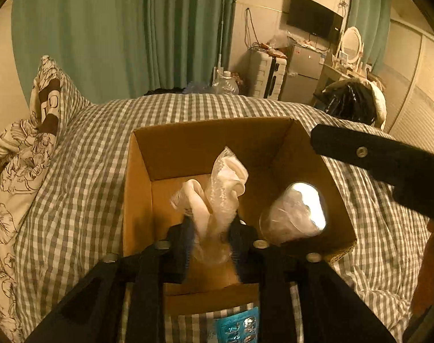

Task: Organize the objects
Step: 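Release both items in the box and grasp the white sock with the left tool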

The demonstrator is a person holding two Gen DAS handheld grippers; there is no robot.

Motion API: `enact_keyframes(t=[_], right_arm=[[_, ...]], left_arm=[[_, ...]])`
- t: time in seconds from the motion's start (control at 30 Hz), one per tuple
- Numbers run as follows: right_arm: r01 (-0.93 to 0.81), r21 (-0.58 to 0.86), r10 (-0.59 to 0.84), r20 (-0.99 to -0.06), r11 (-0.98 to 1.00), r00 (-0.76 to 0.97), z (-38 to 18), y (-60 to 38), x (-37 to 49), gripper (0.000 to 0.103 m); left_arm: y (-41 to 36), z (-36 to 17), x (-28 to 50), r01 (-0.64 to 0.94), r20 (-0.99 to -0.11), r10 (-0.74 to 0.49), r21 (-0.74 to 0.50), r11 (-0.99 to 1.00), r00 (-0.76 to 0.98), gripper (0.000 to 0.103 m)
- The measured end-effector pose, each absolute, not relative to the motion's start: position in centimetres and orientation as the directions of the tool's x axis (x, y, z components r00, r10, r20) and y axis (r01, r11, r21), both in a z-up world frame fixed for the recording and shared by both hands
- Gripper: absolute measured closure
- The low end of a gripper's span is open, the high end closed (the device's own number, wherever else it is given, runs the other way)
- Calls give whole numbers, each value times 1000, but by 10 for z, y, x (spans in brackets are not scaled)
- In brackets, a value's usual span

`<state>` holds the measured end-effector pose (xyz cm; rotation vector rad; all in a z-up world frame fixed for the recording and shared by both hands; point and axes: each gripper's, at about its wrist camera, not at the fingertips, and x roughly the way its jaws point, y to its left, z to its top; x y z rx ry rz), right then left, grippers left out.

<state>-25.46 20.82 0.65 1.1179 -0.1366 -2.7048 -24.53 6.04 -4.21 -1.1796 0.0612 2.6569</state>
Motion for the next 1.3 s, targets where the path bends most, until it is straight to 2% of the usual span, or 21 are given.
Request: enact_keyframes(t=[0.03,0.1,0.3,0.4,0.6,0.77,1.03,1.3], right_arm=[[158,165,-228,-679,-974,-698,11,211,-249,38],[153,152,-215,-668,-977,-712,20,215,-239,34],[149,92,-174,-617,-985,-767,62,226,-190,22],[140,56,-145,-600,-989,-787,80,230,-160,16],[139,14,-120,-590,-990,-799,85,227,-104,10],[151,7,-122,-627,-988,-770,56,217,-67,10],[130,-12,-83,-709,-991,-701,-35,207,-38,10],[108,51,-106,-791,-993,-603,-92,214,-50,10]], left_arm=[[62,-40,-242,-229,-733,188,-45,-972,-654,44],[62,-32,-235,-220,-716,165,-16,-975,-678,26],[58,-5,-210,-171,-716,142,-31,-985,-684,22],[54,11,-187,-157,-700,131,-27,-987,-702,11],[41,21,-132,-102,-694,83,-14,-995,-715,11],[27,0,-97,-50,-720,49,-20,-999,-692,10],[26,-76,-58,-36,-799,53,-39,-999,-599,10],[49,-135,-50,-107,-859,68,-15,-994,-507,10]])
